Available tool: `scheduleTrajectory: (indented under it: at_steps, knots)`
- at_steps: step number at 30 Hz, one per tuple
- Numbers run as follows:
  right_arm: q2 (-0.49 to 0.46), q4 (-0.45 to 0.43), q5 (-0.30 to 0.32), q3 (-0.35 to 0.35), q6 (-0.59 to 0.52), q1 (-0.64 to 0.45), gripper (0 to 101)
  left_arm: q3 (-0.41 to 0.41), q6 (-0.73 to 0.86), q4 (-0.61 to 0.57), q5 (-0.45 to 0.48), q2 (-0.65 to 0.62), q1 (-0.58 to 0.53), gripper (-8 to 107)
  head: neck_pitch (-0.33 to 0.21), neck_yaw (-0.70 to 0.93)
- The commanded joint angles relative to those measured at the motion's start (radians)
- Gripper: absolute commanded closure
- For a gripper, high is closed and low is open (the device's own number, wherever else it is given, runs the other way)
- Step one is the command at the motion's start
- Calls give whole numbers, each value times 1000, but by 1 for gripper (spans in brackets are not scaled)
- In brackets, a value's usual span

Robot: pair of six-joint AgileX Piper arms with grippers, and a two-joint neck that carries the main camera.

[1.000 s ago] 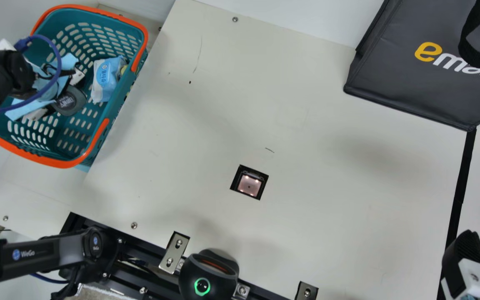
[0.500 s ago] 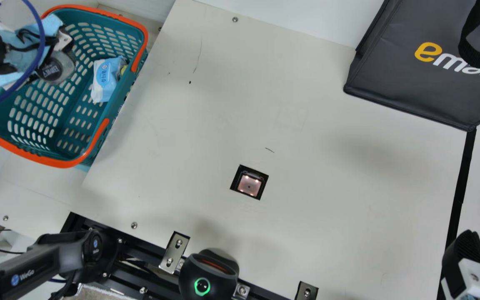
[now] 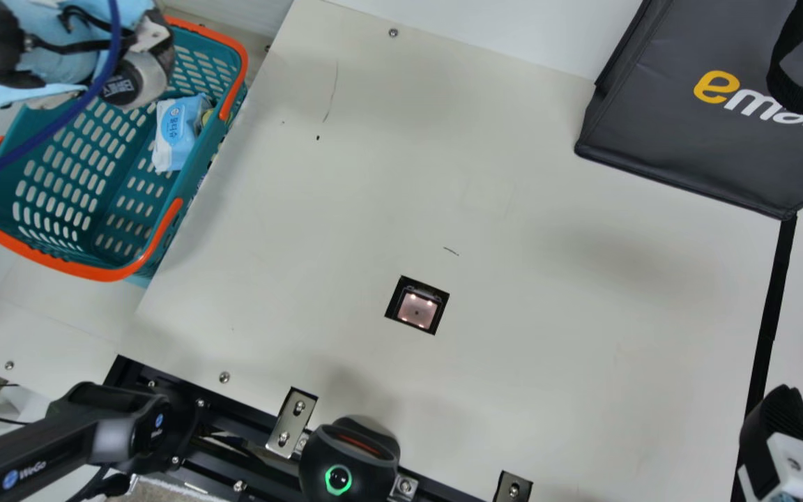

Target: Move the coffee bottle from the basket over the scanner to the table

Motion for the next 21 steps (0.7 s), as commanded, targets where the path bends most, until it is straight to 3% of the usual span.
scheduleTrajectory:
  at_steps: [1, 5, 21]
  knots:
    - [0, 0, 0, 0, 0, 0, 6, -21, -1, 5, 35, 7, -77, 107, -30, 2]
    - [0, 0, 0, 0, 0, 0, 6, -46, -1, 4, 73, 31, -155, 107, -30, 2]
    - [0, 0, 0, 0, 0, 0, 6, 20, 65, -59, 73, 140, -310, 107, -30, 2]
